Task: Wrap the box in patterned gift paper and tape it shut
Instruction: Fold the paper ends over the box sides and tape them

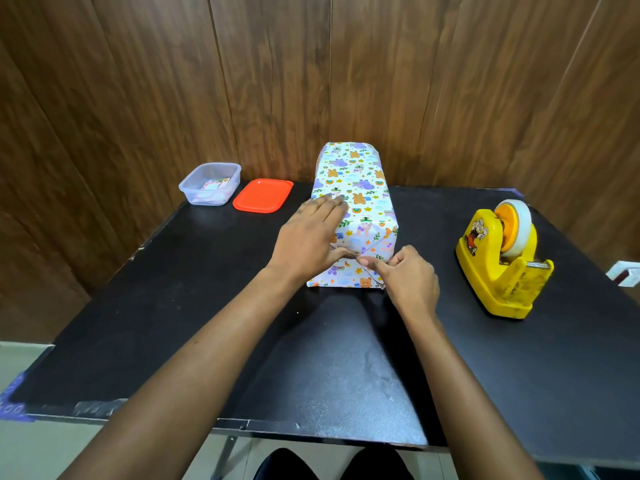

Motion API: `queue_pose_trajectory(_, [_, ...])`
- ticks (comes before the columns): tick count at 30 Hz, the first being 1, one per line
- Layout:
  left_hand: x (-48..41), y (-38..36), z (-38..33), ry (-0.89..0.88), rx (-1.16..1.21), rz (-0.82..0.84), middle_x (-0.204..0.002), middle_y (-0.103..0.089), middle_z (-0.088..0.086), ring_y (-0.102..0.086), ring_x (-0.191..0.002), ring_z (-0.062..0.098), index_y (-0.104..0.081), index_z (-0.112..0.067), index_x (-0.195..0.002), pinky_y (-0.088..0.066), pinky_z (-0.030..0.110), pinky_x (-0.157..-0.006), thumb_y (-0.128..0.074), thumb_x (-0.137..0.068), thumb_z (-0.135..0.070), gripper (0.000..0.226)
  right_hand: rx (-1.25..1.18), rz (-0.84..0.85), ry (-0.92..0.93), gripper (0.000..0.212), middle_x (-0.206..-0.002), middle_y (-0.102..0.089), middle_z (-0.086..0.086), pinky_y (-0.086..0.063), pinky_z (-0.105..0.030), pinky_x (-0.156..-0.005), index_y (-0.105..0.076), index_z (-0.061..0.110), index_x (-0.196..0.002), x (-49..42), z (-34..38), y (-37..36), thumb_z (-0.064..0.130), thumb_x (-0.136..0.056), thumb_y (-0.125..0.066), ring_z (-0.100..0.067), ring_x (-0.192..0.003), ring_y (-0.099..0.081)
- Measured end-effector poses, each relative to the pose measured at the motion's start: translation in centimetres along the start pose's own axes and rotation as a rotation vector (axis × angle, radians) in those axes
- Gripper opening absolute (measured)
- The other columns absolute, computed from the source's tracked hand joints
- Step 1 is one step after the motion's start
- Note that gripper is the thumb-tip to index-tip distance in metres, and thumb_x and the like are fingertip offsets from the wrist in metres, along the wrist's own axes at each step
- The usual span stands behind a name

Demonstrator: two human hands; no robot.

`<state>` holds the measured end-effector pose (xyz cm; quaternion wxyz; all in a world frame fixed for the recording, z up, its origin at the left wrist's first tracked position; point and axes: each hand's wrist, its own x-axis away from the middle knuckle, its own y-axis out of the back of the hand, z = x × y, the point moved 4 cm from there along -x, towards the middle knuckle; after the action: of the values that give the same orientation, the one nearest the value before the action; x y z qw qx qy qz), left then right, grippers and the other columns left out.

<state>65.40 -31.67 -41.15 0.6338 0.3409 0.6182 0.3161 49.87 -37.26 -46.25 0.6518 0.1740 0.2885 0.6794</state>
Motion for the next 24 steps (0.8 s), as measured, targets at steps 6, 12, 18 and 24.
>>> queue_pose_trajectory(6, [0.0,0.5,-0.2,0.017,0.035,-0.023,-0.130,-0.057,0.010,-0.053,-0.121,0.028,-0.057,-0.004,-0.124,-0.043,0.040,-0.099,-0.072,-0.072,-0.047,0.068,-0.157,0.096,0.029,0.043,-0.070,-0.062,-0.007,-0.054,-0.043,-0.064,-0.039,0.017,-0.063,-0.9,-0.9,-0.4,0.029,-0.071,-0.079,-0.031,-0.072,-0.064])
queue_pose_trajectory(12, [0.0,0.8,0.0,-0.009,0.010,0.086,-0.152,-0.029,0.002,-0.023,-0.142,0.017,-0.031,-0.011,-0.145,-0.019,0.026,-0.113,-0.061,-0.088,-0.036,0.069,-0.251,0.071,0.111,0.021,-0.072,-0.060,0.002,-0.051,-0.039,-0.071,-0.055,0.017,-0.071,-0.7,-0.7,3.7,0.021,-0.078,-0.074,-0.018,-0.072,-0.058])
queue_pose_trajectory(18, [0.2,0.9,-0.1,0.005,-0.023,0.130,-0.155,-0.023,0.002,-0.017,-0.144,0.017,-0.023,-0.012,-0.148,-0.017,0.026,-0.114,-0.060,-0.090,-0.031,0.071,0.279,-0.429,0.088,0.028,-0.119,-0.053,-0.019,-0.035,-0.040,-0.090,-0.062,0.004,-0.111,-1.8,-2.1,13.7,0.023,-0.093,-0.051,-0.036,-0.117,-0.039])
queue_pose_trajectory(24, [0.1,1.0,-0.5,0.016,-0.006,0.124,-0.152,-0.030,0.005,-0.025,-0.141,0.021,-0.032,-0.009,-0.145,-0.024,0.031,-0.112,-0.066,-0.085,-0.027,0.071,0.185,-0.105,-0.315,0.041,-0.122,-0.058,-0.019,-0.033,-0.049,-0.103,-0.066,0.003,-0.103,-5.1,-7.5,15.9,0.040,-0.093,-0.051,-0.036,-0.125,-0.039])
